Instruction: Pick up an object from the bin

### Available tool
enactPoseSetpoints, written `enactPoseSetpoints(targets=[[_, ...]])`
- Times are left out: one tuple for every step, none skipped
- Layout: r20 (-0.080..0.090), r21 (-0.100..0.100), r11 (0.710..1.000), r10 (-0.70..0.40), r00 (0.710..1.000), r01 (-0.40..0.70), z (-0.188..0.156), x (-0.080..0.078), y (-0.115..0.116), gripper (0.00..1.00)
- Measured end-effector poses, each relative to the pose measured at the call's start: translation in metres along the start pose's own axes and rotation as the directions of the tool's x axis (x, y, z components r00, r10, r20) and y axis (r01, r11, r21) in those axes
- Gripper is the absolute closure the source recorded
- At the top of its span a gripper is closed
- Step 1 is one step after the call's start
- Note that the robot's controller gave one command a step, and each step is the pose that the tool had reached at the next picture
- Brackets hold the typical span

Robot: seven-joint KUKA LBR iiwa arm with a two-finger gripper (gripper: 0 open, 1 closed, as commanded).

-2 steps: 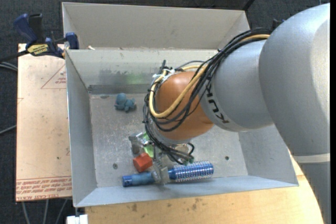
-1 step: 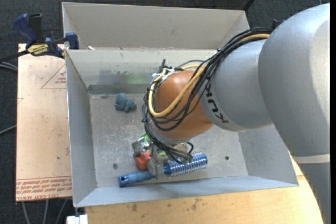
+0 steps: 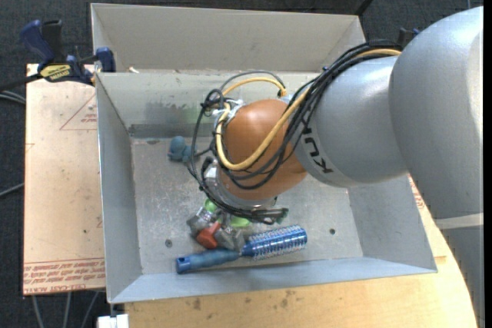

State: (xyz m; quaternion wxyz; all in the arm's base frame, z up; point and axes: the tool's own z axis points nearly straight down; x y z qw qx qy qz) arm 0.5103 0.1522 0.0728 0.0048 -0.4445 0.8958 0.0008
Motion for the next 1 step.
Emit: enactPoseSetpoints(targets=[[0.001, 0.004, 0.998, -0.055, 0.998, 0.055, -0.2116, -0.0207, -0.0166, 1.00]])
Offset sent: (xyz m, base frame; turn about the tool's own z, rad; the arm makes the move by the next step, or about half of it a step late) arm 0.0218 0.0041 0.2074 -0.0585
